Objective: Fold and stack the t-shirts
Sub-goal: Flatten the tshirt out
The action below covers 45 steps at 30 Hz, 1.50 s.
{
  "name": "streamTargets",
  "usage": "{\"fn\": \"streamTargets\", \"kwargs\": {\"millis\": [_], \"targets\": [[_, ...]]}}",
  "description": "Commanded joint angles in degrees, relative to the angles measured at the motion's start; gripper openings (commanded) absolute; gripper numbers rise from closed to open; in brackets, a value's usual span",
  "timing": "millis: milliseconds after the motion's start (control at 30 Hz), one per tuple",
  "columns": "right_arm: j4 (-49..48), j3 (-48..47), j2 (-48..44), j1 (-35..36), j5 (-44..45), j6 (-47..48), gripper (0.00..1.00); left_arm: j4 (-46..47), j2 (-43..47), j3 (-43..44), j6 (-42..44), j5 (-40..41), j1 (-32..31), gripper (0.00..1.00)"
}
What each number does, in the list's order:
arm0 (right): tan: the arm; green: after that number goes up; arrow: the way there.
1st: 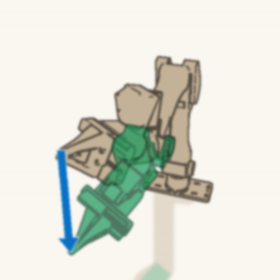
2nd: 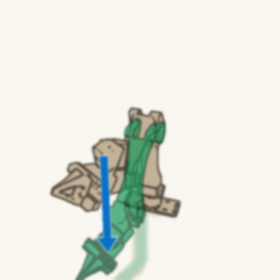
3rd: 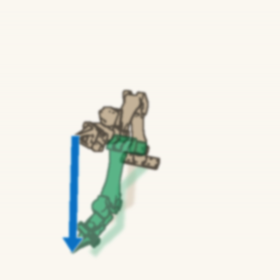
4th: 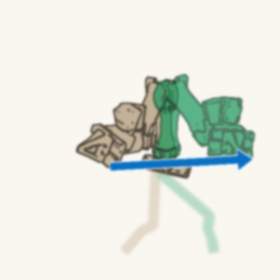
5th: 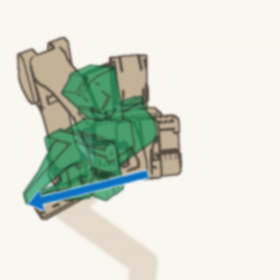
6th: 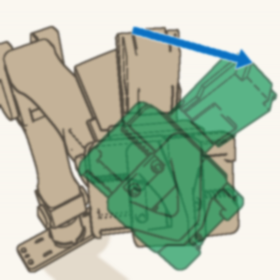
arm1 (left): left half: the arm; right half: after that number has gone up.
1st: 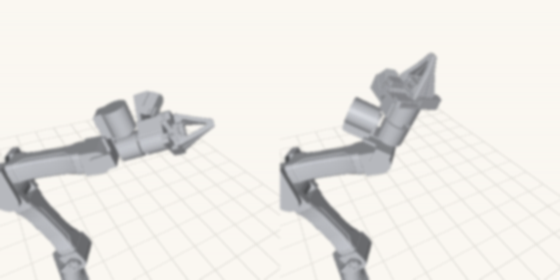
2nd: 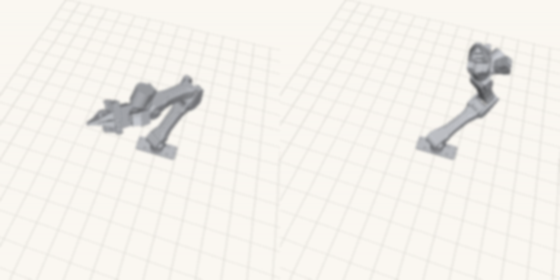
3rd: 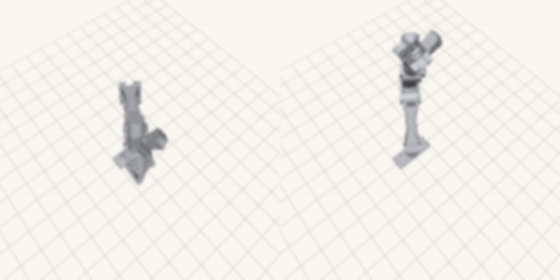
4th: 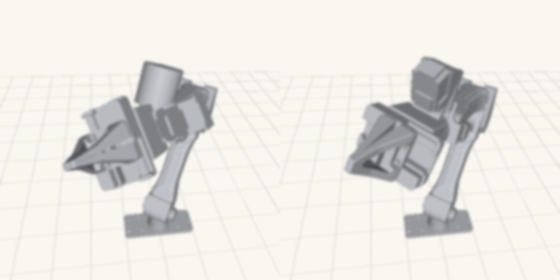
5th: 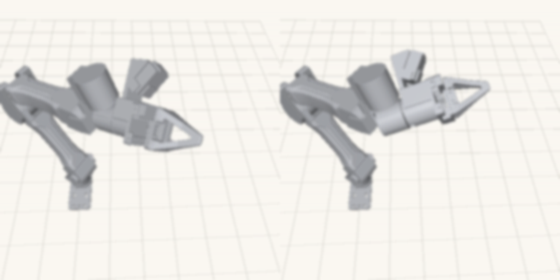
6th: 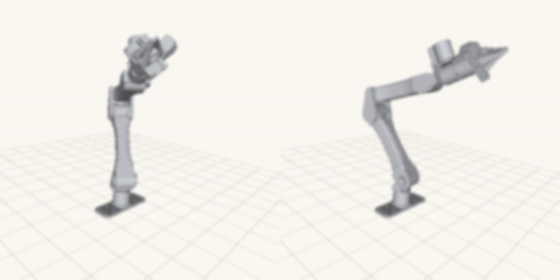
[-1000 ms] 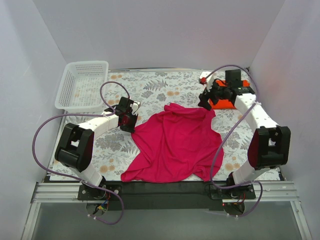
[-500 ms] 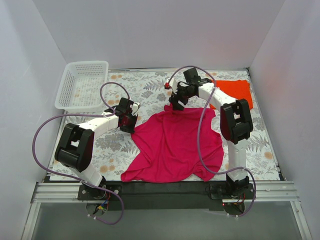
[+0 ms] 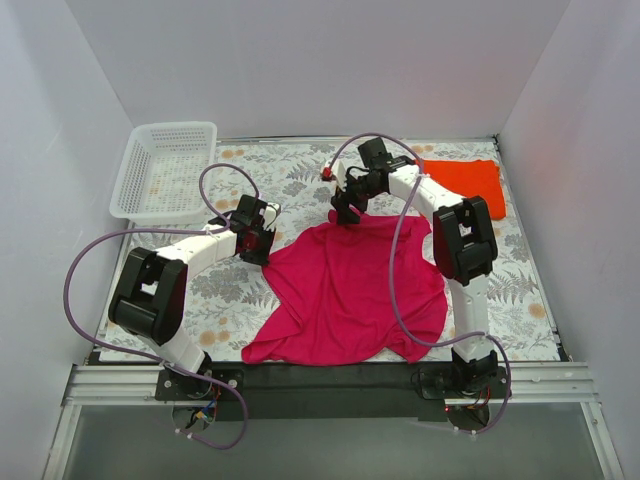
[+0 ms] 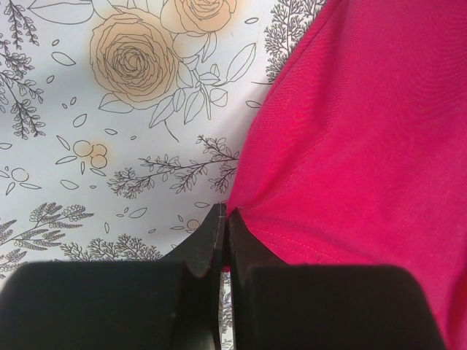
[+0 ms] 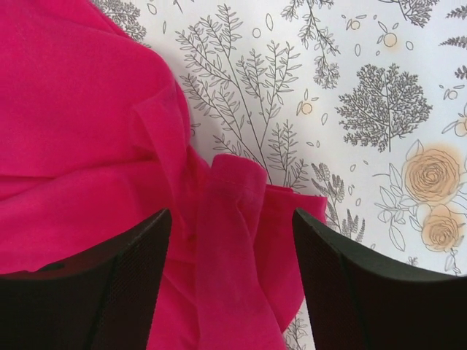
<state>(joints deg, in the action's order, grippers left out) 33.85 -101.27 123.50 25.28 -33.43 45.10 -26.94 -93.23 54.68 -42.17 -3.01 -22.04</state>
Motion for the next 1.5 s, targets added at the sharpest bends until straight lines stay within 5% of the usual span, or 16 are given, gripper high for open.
{"fn": "streamTargets", "kwargs": {"millis": [0, 133, 300, 533, 700, 900, 1467], "targets": [[1.5, -3.5, 1.3, 0.5, -3.3, -0.7, 0.61, 0.7, 2.7, -0.4, 0.8, 0.7, -0.2, 0.0], [1.4, -6.1, 3.2, 0.5, -2.2, -2.0, 0.47, 0.8, 2.7, -0.3, 0.8, 2.0, -0.1, 0.0], [0.9, -11.1, 3.5, 0.3, 1.2, -4.1, 0.02, 0.9, 2.3, 2.3, 0.7, 7.7, 0.8, 0.0], [-6.3, -17.7, 1.1, -3.4, 12.0, -15.6, 0.01, 3.7, -0.7, 13.1, 2.7, 16.6, 5.6, 0.0], [-23.9, -10.6, -4.4, -5.2, 25.3, -19.9, 0.01, 9.9, -7.4, 22.6, 11.0, 24.0, 6.6, 0.0], [-33.2, -7.6, -4.1, -5.2, 31.7, -19.1, 0.01, 15.3, -20.1, 33.3, 20.1, 27.3, 7.5, 0.0], [-42.0, -18.3, 7.9, -6.1, 39.7, -19.5, 0.01, 29.8, -30.1, 38.6, 26.9, 33.2, 10.0, 0.0]]}}
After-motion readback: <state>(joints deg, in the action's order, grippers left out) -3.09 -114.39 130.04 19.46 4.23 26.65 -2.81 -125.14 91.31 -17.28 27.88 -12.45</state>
